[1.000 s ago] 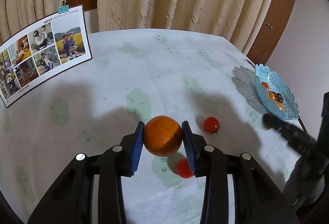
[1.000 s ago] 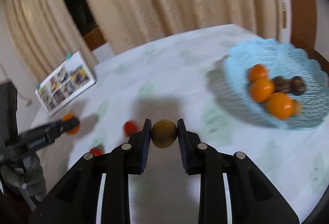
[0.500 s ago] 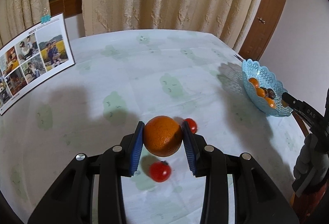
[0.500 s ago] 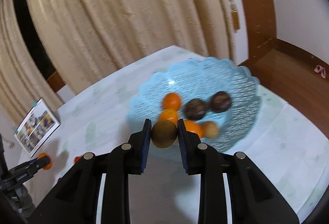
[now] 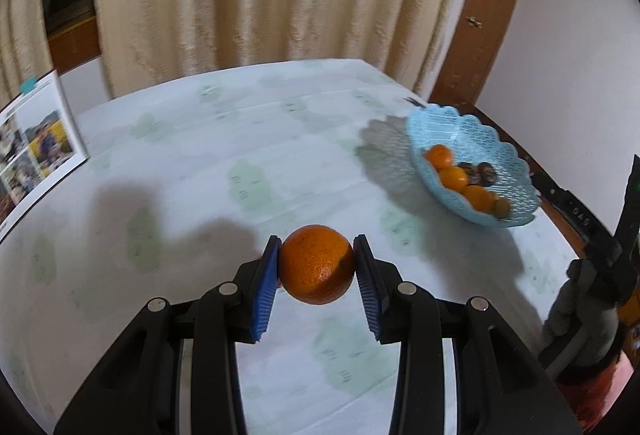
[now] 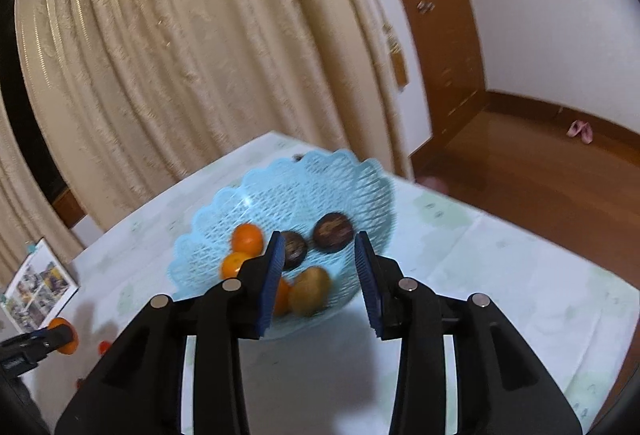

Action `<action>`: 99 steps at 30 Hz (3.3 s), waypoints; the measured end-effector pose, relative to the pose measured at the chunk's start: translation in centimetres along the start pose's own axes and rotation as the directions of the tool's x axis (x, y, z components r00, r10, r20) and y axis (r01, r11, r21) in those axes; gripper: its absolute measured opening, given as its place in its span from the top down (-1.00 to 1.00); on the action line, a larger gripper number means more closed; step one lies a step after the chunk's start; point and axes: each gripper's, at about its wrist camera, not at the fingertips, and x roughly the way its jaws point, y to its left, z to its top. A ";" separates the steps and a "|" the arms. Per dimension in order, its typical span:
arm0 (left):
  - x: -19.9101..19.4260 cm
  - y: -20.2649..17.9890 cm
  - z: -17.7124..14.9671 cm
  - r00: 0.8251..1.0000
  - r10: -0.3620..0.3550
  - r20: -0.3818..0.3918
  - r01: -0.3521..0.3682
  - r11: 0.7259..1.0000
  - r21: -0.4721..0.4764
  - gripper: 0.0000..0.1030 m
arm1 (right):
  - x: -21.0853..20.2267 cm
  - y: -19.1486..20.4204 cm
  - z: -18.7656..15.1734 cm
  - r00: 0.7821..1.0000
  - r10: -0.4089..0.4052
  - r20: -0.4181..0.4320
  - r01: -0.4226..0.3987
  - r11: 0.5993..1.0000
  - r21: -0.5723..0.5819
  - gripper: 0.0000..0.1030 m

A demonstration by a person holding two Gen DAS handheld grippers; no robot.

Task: Organize fruits
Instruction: 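Carry the tan fruit into the blue basket and open the right gripper, then lower the orange into the blue basket and open the left gripper, then grasp a cherry tomato with the left gripper while the right gripper grasps the other tomato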

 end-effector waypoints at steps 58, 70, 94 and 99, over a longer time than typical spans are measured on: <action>-0.1 2.7 0.1 0.996 0.087 0.020 -0.085 0.994 -0.073 -0.29 | -1.9 -1.4 -1.1 0.978 -0.120 0.168 0.109 0.991 0.073 -0.21; -0.1 7.3 -4.0 0.990 0.132 -0.056 -0.140 0.978 -0.158 -0.29 | -1.7 0.5 -1.4 0.982 -0.117 0.147 0.119 0.993 -0.003 -0.44; 0.9 6.8 -8.2 0.985 0.142 -0.094 -0.150 0.985 -0.080 0.43 | -0.5 14.8 -5.0 0.956 0.238 -0.173 -0.285 0.898 -0.336 -0.45; 0.4 6.3 -8.2 0.985 0.157 -0.078 -0.161 0.986 -0.050 0.44 | 1.4 17.9 -7.2 0.906 0.279 -0.319 -0.386 0.853 -0.350 -0.45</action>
